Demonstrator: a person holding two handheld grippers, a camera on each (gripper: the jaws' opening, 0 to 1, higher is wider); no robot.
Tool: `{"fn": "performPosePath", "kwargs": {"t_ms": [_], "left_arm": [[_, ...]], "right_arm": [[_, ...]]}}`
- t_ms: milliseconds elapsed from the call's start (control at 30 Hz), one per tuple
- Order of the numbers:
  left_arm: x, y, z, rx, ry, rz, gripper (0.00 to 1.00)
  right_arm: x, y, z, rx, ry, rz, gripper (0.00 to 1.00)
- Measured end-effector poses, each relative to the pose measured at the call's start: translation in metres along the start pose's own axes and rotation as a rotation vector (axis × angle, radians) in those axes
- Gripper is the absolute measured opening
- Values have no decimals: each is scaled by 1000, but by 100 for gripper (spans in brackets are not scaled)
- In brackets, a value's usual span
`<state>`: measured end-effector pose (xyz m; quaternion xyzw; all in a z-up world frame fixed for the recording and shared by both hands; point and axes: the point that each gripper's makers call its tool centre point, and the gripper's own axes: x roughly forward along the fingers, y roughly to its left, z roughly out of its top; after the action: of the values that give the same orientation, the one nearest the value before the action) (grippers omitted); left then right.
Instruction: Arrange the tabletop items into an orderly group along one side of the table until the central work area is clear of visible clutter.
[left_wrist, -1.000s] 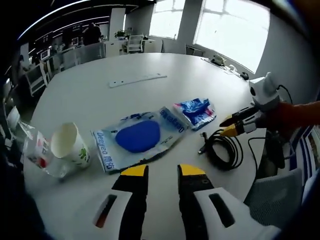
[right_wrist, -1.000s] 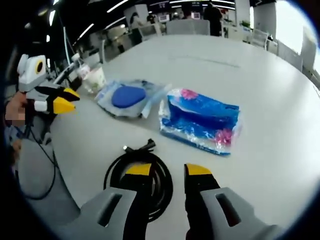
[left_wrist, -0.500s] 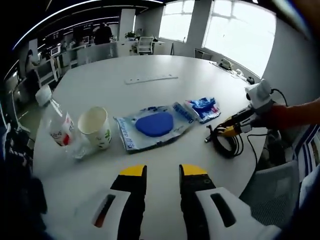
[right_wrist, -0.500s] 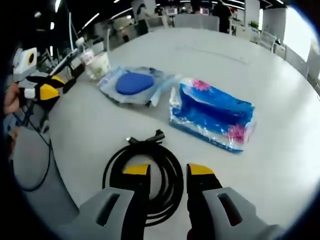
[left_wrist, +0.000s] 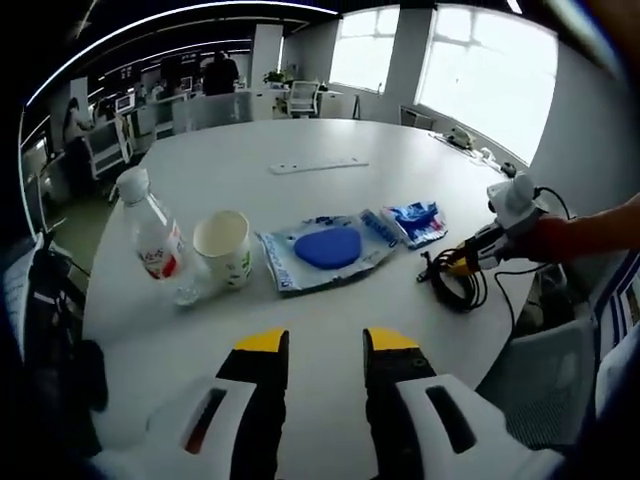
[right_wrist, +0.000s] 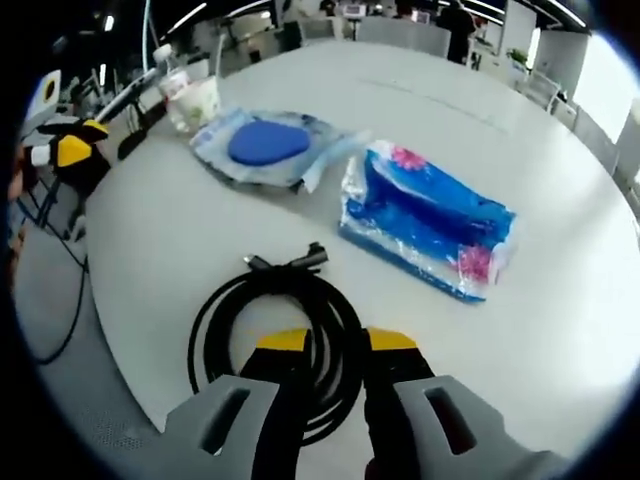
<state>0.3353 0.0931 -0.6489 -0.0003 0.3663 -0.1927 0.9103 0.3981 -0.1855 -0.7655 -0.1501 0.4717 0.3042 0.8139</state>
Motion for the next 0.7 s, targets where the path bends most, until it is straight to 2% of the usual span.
{"fn": "performPosePath", "kwargs": {"t_ms": [267,533,700], "left_arm": [[-14,3,-13,14,13,-5,32],[-27,6,-20,17,9,-5,38],[-33,8,-25,12,7,0,37]], "right_arm": [[-1,0,0,21,-17,-2,17],[0,0,0,11,0,-27,15],[-1,1,0,20,3,-32,13]]}}
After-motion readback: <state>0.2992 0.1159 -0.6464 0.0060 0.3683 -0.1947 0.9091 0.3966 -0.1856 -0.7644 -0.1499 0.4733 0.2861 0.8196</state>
